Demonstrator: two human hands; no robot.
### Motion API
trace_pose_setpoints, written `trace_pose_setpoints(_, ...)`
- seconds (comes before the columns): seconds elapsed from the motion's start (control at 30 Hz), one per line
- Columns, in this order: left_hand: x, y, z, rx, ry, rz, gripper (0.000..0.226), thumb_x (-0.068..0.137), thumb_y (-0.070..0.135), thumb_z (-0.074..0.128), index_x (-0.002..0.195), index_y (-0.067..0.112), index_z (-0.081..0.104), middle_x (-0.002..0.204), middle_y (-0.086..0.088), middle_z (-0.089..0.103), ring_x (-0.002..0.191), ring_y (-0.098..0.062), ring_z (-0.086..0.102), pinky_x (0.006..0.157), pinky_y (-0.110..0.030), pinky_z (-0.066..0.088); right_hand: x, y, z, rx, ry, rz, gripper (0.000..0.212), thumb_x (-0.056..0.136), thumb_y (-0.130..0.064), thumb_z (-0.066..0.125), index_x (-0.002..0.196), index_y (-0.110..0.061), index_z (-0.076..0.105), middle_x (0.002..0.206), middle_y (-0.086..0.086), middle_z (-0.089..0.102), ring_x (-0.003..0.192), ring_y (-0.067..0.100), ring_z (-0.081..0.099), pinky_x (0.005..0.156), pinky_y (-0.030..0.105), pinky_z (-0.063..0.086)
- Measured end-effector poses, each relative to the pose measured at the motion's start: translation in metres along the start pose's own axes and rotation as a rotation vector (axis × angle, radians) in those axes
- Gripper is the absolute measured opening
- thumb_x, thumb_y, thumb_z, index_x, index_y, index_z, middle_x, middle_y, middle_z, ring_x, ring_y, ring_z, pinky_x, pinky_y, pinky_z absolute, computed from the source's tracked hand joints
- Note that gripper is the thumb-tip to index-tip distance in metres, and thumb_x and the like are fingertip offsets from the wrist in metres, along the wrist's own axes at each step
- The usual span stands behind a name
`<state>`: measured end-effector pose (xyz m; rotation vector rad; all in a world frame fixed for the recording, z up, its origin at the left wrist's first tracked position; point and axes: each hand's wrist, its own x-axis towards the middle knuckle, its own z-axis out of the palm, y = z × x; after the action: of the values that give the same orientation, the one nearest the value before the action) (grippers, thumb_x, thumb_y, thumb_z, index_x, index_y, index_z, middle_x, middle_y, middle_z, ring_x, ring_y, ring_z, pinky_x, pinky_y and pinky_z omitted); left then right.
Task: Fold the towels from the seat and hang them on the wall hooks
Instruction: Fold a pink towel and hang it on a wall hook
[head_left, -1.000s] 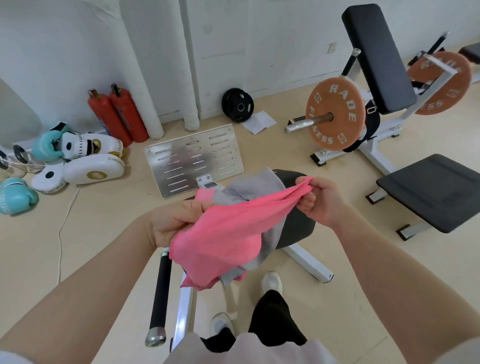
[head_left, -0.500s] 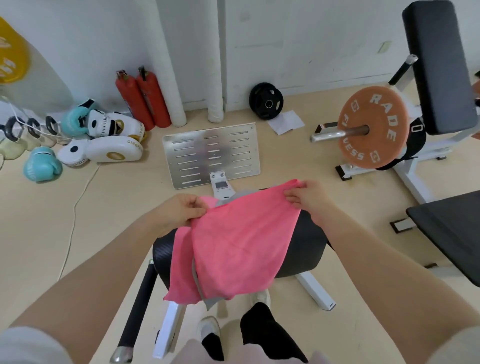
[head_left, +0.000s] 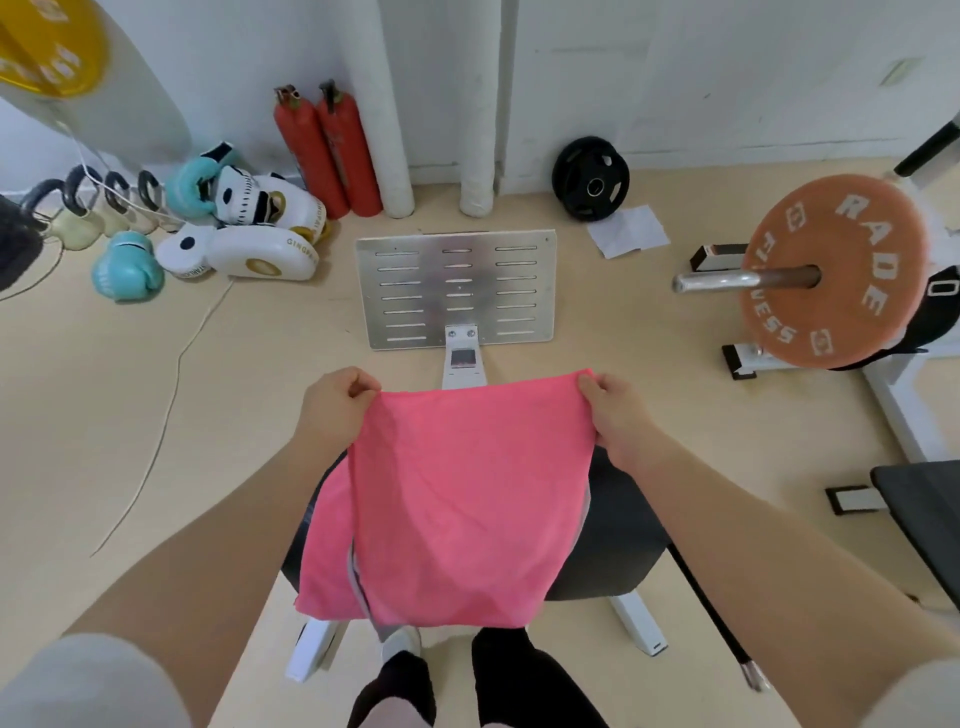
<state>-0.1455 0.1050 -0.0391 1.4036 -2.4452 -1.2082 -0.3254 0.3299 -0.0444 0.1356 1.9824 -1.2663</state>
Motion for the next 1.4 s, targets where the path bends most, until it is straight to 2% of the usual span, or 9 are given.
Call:
trace_pose_setpoints(0.13,-0.011,-0.015,0.013,0.071,-0.104,-0.134,0.041,0.093,0.014,0.050,0.132,0.004,0.045,0.114,-0.017,0.064,0.114,-0.031,0.054,0.094,-0.030,0.038,0.004,0.021,0.002,-0.057,-0.066,0.063,0.028,0.092,-0.035,0.050,0.078,-0.012,0.054,0.076,0.005,0.043,0.071,0.021,0.037,0.069,0.033,0.034)
trace_pose_setpoints(0.3,-0.031,-0.031,0.014,0.192,-0.257,-0.117,0.048,0.095,0.032,0.046,0.134,0.005,0.042,0.126,-0.015,0.057,0.120,-0.032,0.051,0.098,-0.033,0.037,-0.026,0.029,-0.007,0.029,-0.142,-0.151,0.013,0.094,-0.009,0.048,0.085,-0.005,0.057,0.083,0.004,0.056,0.079,0.019,0.049,0.078,0.032,0.041)
trace_pose_setpoints(0.43,-0.055,-0.020,0.006,0.116,-0.288,0.166,0.056,0.090,0.034,0.055,0.136,0.006,0.039,0.139,-0.011,0.045,0.131,-0.028,0.041,0.106,-0.037,0.034,-0.070,0.024,-0.002,0.163,-0.360,-0.274,0.022,0.096,-0.009,0.044,0.109,-0.020,0.058,0.108,0.001,0.063,0.099,0.014,0.059,0.094,0.029,0.046)
trace_pose_setpoints(0.6,-0.107,0.035,-0.015,0.013,-0.503,0.608,0.093,0.076,0.028,0.075,0.147,0.026,0.016,0.151,0.012,0.023,0.135,0.005,0.019,0.112,-0.017,0.016,-0.139,0.019,0.011,0.163,-0.524,-0.357,0.031,0.080,-0.012,0.053,0.109,-0.021,0.061,0.099,0.000,0.067,0.090,0.011,0.065,0.081,0.021,0.054)
trace_pose_setpoints(0.7,-0.137,0.052,-0.030,0.065,-0.689,0.640,0.066,0.073,0.026,0.078,0.129,0.030,0.044,0.115,0.029,0.049,0.102,0.023,0.044,0.087,0.002,0.034,-0.173,0.021,0.014,0.153,-0.602,-0.338,0.035,0.075,-0.013,0.049,0.106,-0.018,0.062,0.092,-0.001,0.071,0.082,0.011,0.067,0.074,0.021,0.054)
trace_pose_setpoints(0.8,-0.157,0.044,-0.034,0.113,-0.788,0.556,0.017,0.075,0.025,0.076,0.086,0.023,0.063,0.076,0.016,0.060,0.065,0.010,0.056,0.059,-0.004,0.041,-0.197,0.025,0.014,0.204,-0.640,-0.309,0.036,0.071,-0.013,0.047,0.104,-0.015,0.062,0.088,-0.001,0.070,0.079,0.011,0.067,0.070,0.021,0.053)
trace_pose_setpoints(1.07,-0.144,-0.030,-0.045,0.347,-0.837,0.405,0.031,0.082,0.032,0.069,0.061,0.018,0.050,0.064,0.007,0.043,0.057,-0.003,0.039,0.055,-0.015,0.031,-0.204,0.054,-0.013,0.461,-0.354,-0.206,0.026,0.080,-0.010,0.042,0.096,-0.015,0.062,0.075,0.000,0.069,0.069,0.014,0.065,0.068,0.025,0.051)
trace_pose_setpoints(1.23,-0.125,-0.051,-0.045,0.073,-0.694,0.272,0.022,0.091,0.020,0.057,0.072,0.010,0.058,0.072,0.005,0.049,0.071,-0.009,0.043,0.067,-0.020,0.035,-0.168,0.080,-0.027,-0.045,0.068,-0.195,0.024,0.089,-0.004,0.050,0.073,-0.020,0.056,0.073,0.001,0.054,0.066,0.012,0.047,0.058,0.025,0.036)
trace_pose_setpoints(1.4,-0.103,-0.033,-0.028,0.001,-0.515,0.270,0.025,0.093,0.017,0.053,0.068,0.018,0.056,0.067,0.003,0.049,0.064,-0.011,0.041,0.061,-0.023,0.033,-0.124,0.077,-0.025,-0.281,0.234,-0.299,0.014,0.091,-0.005,0.046,0.092,-0.010,0.058,0.077,0.003,0.051,0.074,0.019,0.045,0.063,0.029,0.034)
